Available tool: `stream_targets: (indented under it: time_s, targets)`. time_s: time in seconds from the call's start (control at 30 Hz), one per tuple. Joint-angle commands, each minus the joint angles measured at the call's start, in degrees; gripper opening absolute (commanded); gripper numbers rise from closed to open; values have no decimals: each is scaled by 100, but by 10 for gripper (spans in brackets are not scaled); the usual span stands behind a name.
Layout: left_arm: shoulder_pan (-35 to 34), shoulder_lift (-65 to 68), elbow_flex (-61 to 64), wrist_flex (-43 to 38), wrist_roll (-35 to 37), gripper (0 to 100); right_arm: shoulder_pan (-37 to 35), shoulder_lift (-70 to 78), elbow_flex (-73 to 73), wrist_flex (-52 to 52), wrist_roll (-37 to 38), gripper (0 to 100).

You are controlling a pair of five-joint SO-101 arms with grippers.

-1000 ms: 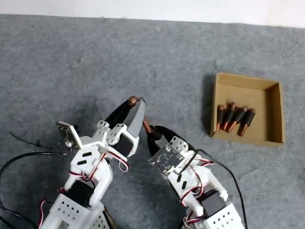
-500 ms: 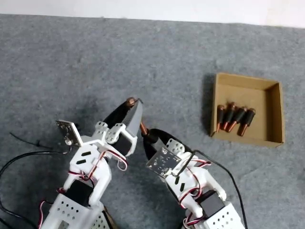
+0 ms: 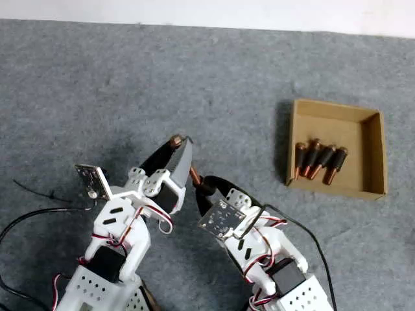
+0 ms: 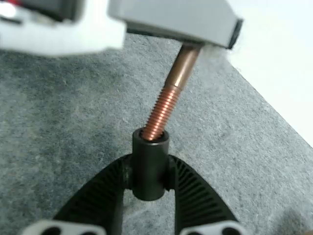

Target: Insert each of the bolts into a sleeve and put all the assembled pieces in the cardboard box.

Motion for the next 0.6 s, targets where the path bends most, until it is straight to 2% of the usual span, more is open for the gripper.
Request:
stream_targets:
  time_s: [0.0, 0.13, 0.33, 0.57]
  targets:
    - [242, -66, 136, 149, -18, 5, 110, -57, 673, -40, -70, 5]
    - [251, -66, 136, 158, -18, 5, 136, -57, 673, -75, -70, 5]
    - [286, -66, 136, 237, -18, 5, 567, -57, 708, -541, -290, 5]
    - [312, -66, 136, 325, -220, 5, 558, -57, 716, -541, -308, 5]
